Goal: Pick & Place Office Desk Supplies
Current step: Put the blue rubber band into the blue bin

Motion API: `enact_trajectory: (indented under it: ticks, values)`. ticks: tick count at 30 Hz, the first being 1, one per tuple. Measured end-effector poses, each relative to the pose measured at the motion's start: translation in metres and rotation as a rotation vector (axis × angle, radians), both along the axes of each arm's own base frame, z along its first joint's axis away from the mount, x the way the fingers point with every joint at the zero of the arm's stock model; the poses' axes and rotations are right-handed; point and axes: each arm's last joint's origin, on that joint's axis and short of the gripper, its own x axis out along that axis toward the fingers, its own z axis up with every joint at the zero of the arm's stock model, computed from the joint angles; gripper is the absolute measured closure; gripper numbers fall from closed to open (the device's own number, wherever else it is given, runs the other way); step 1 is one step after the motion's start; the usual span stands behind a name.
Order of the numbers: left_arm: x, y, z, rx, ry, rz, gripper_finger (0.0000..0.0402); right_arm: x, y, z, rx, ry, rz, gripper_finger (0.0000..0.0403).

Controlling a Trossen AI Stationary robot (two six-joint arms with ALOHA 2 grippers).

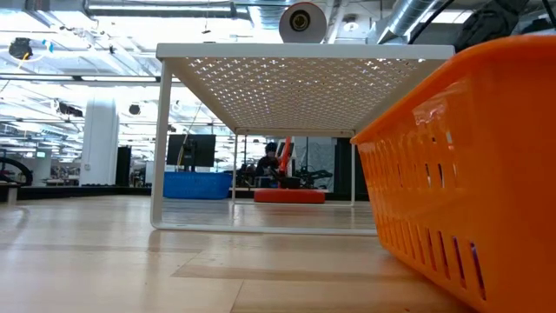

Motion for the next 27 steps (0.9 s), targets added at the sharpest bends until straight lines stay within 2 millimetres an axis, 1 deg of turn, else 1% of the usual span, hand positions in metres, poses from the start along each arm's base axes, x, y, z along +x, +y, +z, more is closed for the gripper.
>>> enact_trajectory:
  ticks: [4, 9, 10, 15, 18, 27]
  values:
    - [0.0, 0.0, 0.0, 0.0, 0.0, 0.0, 0.022, 0.001, -0.001, -0.003, 0.019, 0.009, 0.002, 0.033]
    - [0.0, 0.0, 0.0, -0.001, -0.001, 0.0, 0.022, 0.002, -0.001, -0.003, 0.018, 0.014, 0.019, 0.0388]
    - [0.0, 0.0, 0.0, -0.001, -0.001, 0.0, 0.022, 0.002, -0.001, -0.003, 0.01, 0.01, 0.021, 0.0395]
    - [0.0, 0.0, 0.0, 0.0, 0.001, 0.0, 0.022, 0.002, 0.0, -0.003, -0.014, 0.018, 0.028, 0.0399]
    - [0.0, 0.0, 0.0, 0.001, 0.001, 0.0, 0.022, 0.002, 0.002, 0.001, -0.054, 0.002, 0.04, 0.04]
    - [0.0, 0.0, -0.001, 0.006, 0.006, 0.001, 0.022, -0.006, 0.021, 0.029, -0.199, -0.155, 0.076, 0.0402]
